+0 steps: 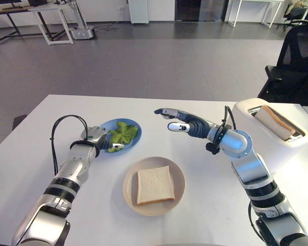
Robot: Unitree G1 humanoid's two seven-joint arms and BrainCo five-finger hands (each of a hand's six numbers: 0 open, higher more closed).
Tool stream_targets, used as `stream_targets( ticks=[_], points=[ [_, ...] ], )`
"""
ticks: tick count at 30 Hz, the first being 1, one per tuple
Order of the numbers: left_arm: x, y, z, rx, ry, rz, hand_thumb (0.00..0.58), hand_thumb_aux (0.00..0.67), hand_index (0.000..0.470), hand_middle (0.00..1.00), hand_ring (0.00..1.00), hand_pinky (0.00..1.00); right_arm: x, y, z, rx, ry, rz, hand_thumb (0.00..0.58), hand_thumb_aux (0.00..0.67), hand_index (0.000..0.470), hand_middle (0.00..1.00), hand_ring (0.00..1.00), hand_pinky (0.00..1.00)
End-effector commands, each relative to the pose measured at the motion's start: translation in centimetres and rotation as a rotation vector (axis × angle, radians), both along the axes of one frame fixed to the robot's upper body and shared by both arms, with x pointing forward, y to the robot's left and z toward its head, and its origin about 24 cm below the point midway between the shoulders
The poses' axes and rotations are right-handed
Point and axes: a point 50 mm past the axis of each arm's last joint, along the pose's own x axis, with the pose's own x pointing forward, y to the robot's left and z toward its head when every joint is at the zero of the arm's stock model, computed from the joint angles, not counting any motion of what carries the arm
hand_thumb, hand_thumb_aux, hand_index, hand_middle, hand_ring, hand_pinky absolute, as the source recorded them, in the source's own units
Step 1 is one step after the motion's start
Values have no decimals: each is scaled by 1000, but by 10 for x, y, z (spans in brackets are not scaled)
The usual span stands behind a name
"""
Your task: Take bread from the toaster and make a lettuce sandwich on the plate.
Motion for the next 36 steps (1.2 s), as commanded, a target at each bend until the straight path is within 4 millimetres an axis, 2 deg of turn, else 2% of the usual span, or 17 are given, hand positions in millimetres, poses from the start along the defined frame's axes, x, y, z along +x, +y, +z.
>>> stream_targets(
  ticks=[1,4,7,12,19,23,30,31,32,36],
  points=[
    [1,-5,-12,-28,60,4,580,670,470,0,0,0,-1,1,2,-8,-7,5,0,0,0,0,0,0],
    [1,-7,-17,-41,84,-9,580,670,470,0,0,0,-1,1,1,-6,-6,5,0,0,0,0,0,0],
    [2,-9,-13,-64,52,-27,580,670,470,0,0,0,-1,3,0,-11,2,12,0,0,0,0,0,0],
    [13,-21,-1,-122,-135,-136,580,670,470,0,0,0,1,2,-4,-22,9,1,0,0,0,0,0,0],
    [18,-18,45,-174,-298,-187,580,670,470,0,0,0,4,1,-8,-38,12,-21,0,0,0,0,0,0],
    [16,-25,65,-197,-339,-226,580,670,470,0,0,0,5,0,-9,-34,5,-38,0,0,0,0,0,0],
    [14,-30,54,-238,-291,-228,580,670,470,0,0,0,6,-1,-10,-34,1,-52,0,0,0,0,0,0],
    [14,-29,52,-228,-286,-223,23,13,9,0,0,0,6,0,-10,-34,1,-50,0,0,0,0,0,0],
    [14,-28,50,-221,-282,-217,0,0,0,0,0,0,5,0,-10,-33,1,-48,0,0,0,0,0,0],
    [20,-25,39,-199,-258,-195,0,0,0,0,0,0,5,1,-11,-32,3,-46,0,0,0,0,0,0]
  ],
)
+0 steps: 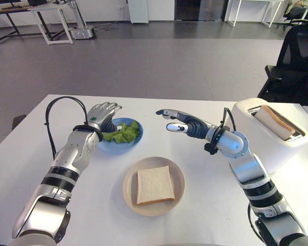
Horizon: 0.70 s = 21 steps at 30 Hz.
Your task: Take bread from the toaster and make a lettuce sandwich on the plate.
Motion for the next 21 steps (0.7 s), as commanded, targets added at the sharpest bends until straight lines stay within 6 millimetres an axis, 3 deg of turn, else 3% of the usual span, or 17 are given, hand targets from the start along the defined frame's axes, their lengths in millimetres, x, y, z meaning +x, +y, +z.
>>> stream_targets(
  ticks=[1,15,16,17,21],
  points=[
    [6,1,-17,31,44,19,0,0,0,0,0,0,-1,1,-3,-8,5,0,0,0,0,0,0,0],
    [21,5,-56,194,140,47,0,0,0,0,0,0,-5,2,-2,-3,8,7,0,0,0,0,0,0],
    [20,4,-62,193,174,47,545,504,354,0,0,0,-5,2,-2,-3,8,7,0,0,0,0,0,0],
    [18,4,-68,183,217,54,580,670,470,0,0,0,-5,3,-2,-2,8,8,0,0,0,0,0,0],
    [17,-2,-74,127,232,42,580,670,470,0,0,0,-5,2,-4,-6,11,4,0,0,0,0,0,0]
  ],
)
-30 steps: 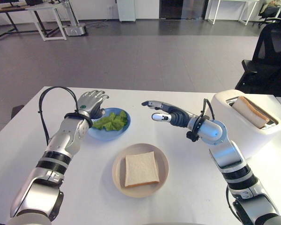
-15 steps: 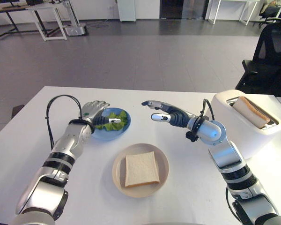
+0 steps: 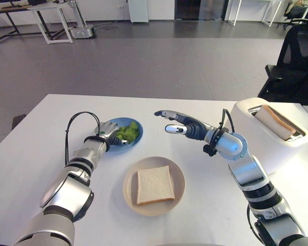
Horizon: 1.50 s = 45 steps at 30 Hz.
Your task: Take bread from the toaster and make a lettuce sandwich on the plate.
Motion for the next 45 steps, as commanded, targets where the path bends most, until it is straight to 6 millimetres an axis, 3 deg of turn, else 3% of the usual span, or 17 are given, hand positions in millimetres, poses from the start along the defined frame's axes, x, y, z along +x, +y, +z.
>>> stream_targets(
  ticks=[1,7,12,15,19,27,33,45],
  points=[
    [-2,-5,-8,-35,35,-10,580,670,470,0,0,0,-1,-1,-4,-17,11,-6,0,0,0,0,0,0],
    [-2,0,-3,-129,17,6,580,670,470,0,0,0,0,-1,-6,-20,13,-16,0,0,0,0,0,0],
    [6,0,28,-169,-37,-71,580,670,470,0,0,0,2,-1,-6,-25,11,-20,0,0,0,0,0,0],
    [5,-15,59,-243,-47,-205,580,670,470,0,0,0,4,-3,-6,-23,8,-33,0,0,0,0,0,0],
    [-24,-46,81,-260,-10,-359,580,670,470,0,0,0,7,-7,-4,-20,2,-56,0,0,0,0,0,0],
    [-96,-95,67,-306,181,-480,580,670,470,0,0,0,12,-9,-4,-10,-2,-80,0,0,0,0,0,0],
    [-117,-112,64,-351,252,-517,580,670,470,0,0,0,12,-10,-6,-12,4,-82,0,0,0,0,0,0],
    [-132,-117,38,-409,371,-473,580,670,470,0,0,0,12,-11,-8,-17,8,-84,0,0,0,0,0,0]
  ],
)
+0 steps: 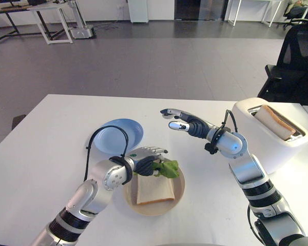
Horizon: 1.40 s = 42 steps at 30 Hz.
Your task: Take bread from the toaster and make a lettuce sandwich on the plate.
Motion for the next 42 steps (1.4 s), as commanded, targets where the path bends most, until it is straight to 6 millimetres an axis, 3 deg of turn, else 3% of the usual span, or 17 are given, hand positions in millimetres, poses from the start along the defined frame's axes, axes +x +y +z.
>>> stream_targets(
  ticks=[1,4,5,6,7,8,19,23,28,38,42],
  points=[
    [-6,1,-10,-8,64,16,580,670,470,0,0,0,1,-2,0,-13,-2,-8,0,0,0,0,0,0],
    [-8,0,-12,-15,82,21,580,670,470,0,0,0,1,-2,0,-14,-1,-9,0,0,0,0,0,0],
    [-9,0,-13,-11,91,23,570,583,409,0,0,0,1,-2,0,-14,-1,-8,0,0,0,0,0,0],
    [-9,1,-13,-13,92,26,466,373,262,0,0,0,1,-1,0,-14,-1,-7,0,0,0,0,0,0],
    [-10,1,-14,-11,94,28,49,29,20,0,0,0,1,-1,0,-15,0,-6,0,0,0,0,0,0],
    [-10,2,-13,-13,89,32,0,0,0,0,0,0,1,-1,-1,-15,0,-6,0,0,0,0,0,0],
    [-8,7,-5,43,28,38,0,0,0,0,0,0,3,-3,0,-40,-23,-21,0,0,0,0,0,0],
    [-3,16,10,53,-17,51,0,0,0,0,0,0,9,-16,13,-29,-80,-76,0,0,0,0,0,0],
    [-21,17,-11,166,103,-63,0,0,0,0,0,0,9,-18,14,-18,-84,-88,0,0,0,0,0,0],
    [-26,18,-3,176,89,-111,0,0,0,0,0,0,9,-16,9,-25,-66,-81,0,0,0,0,0,0],
    [-21,18,14,159,-24,-95,0,0,0,0,0,0,8,-13,7,-28,-56,-71,0,0,0,0,0,0]
  ],
)
